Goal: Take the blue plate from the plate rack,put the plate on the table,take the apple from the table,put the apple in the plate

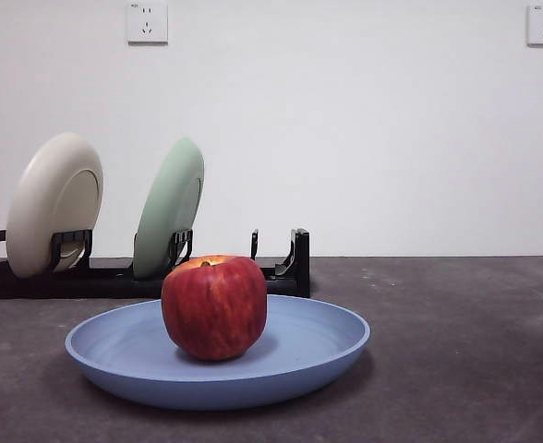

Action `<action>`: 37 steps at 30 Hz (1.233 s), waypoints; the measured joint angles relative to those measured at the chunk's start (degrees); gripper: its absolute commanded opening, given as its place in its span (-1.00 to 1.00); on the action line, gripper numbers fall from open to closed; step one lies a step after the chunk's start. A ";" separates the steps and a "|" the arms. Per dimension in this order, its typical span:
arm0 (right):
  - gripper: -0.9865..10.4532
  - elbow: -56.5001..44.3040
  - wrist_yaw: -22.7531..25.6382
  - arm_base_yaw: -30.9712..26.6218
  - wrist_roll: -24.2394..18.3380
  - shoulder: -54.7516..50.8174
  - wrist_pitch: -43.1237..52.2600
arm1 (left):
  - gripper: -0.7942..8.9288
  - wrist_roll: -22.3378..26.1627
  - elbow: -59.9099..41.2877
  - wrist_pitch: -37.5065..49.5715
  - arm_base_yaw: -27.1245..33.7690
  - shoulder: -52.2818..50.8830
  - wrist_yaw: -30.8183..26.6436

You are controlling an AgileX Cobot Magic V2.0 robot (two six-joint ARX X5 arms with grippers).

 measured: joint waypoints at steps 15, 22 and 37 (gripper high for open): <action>-0.83 -0.31 -0.37 -0.07 1.90 -0.07 -4.46 | -0.84 0.00 0.00 0.04 0.00 0.00 0.02; -0.83 -0.31 -0.39 -0.07 2.01 -0.07 -4.46 | -0.84 0.00 0.02 0.04 0.00 0.00 0.02; -0.83 -0.31 -0.42 -0.07 2.01 -0.07 -4.46 | -0.84 0.00 0.00 0.04 0.00 0.00 0.02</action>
